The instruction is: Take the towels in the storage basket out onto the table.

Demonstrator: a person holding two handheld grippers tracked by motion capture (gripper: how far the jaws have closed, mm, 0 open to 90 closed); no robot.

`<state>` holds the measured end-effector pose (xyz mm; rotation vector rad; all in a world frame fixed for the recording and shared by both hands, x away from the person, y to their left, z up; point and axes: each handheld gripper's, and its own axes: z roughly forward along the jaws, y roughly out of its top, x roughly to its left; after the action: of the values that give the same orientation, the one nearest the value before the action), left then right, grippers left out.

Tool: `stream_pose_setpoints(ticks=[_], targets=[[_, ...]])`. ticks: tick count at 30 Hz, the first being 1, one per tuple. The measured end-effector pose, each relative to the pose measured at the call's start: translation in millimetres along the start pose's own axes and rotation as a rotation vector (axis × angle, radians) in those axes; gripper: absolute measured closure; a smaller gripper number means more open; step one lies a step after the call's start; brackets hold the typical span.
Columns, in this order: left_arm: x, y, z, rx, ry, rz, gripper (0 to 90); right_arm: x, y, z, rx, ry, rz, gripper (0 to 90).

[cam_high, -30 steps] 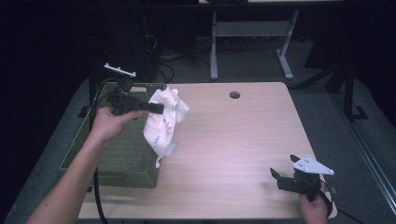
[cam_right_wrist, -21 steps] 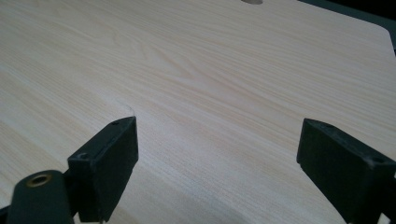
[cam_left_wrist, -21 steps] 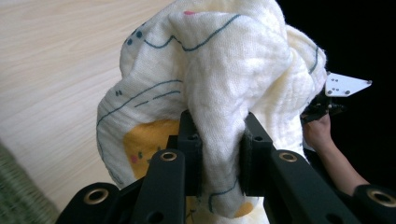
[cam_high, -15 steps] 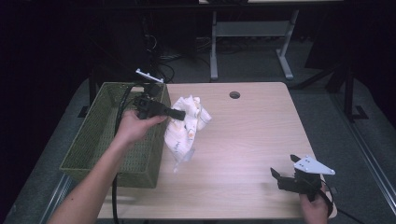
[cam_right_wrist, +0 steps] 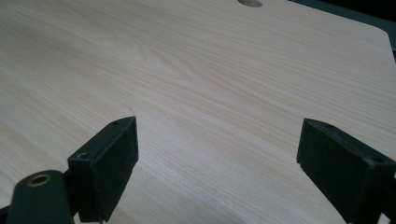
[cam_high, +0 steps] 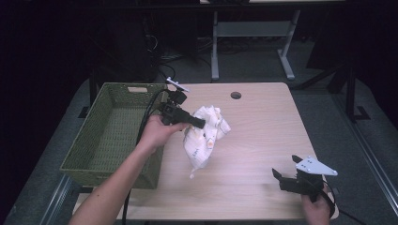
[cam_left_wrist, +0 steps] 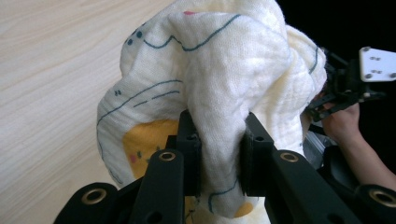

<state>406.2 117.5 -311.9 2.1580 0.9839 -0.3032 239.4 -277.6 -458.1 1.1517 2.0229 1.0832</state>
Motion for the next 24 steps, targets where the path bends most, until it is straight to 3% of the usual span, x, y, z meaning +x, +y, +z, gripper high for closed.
stream_pose_setpoints(ticks=[4,10,18,21,24], targets=[[1.9,2.3,14.6,0.022,0.035,-0.015,73.2,-0.4,0.0,-0.1,0.000,0.001,-0.003,12.2],[6.3,3.8,39.4,0.043,0.054,-0.032,72.9,-0.5,0.2,-0.4,-0.004,0.003,-0.004,12.2],[13.7,0.9,80.1,0.115,0.104,-0.031,72.5,0.4,1.1,-1.0,-0.004,0.004,-0.010,12.2],[16.9,-1.9,94.4,0.115,0.102,-0.053,72.5,0.6,1.1,-1.7,-0.009,0.003,-0.010,12.2],[17.3,-3.6,105.2,0.126,0.131,-0.045,72.4,0.4,1.1,-1.6,-0.008,0.003,-0.010,12.2]])
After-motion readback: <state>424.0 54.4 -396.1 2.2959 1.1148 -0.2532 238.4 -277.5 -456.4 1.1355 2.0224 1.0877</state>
